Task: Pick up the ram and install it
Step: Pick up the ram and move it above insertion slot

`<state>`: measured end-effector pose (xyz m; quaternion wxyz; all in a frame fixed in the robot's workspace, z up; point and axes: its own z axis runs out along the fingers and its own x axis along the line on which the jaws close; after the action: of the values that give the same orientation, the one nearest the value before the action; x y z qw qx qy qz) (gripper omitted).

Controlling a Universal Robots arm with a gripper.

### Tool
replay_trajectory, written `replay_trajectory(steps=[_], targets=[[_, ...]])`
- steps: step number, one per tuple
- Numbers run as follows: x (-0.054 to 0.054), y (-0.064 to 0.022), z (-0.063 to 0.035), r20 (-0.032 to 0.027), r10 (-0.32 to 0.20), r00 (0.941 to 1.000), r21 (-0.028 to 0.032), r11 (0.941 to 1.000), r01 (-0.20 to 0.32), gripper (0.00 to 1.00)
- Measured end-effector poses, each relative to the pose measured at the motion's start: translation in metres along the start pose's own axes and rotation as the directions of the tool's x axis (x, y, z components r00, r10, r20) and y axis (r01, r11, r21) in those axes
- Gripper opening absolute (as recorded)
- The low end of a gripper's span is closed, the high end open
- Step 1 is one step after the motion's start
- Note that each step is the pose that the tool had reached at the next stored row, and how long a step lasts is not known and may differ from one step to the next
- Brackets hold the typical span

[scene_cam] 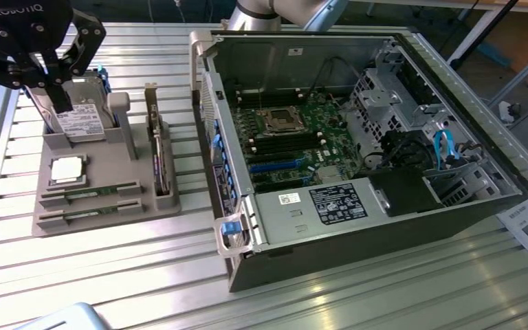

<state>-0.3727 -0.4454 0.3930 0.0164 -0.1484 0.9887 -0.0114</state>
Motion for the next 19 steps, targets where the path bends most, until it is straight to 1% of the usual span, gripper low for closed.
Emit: replay_trajectory(steps=[3, 5, 10, 13, 16, 19], targets=[[-0.0001, -0.0002, 0.0001, 0.0007, -0.024, 0.9997, -0.0007, 0.9997, 0.024, 0.1], [-0.0002, -0.0004, 0.0001, 0.0014, -0.05, 0.9987, -0.0014, 0.9987, 0.05, 0.1], [-0.0002, -0.0007, 0.0001, 0.0026, -0.089, 0.996, -0.0025, 0.996, 0.089, 0.1], [-0.0003, -0.0009, 0.0001, 0.0033, -0.115, 0.9934, -0.0032, 0.9934, 0.115, 0.1], [-0.0003, -0.0012, 0.0002, 0.0044, -0.149, 0.9888, -0.004, 0.9888, 0.149, 0.1], [-0.0003, -0.0015, 0.0002, 0.0052, -0.173, 0.985, -0.0046, 0.985, 0.173, 0.1]])
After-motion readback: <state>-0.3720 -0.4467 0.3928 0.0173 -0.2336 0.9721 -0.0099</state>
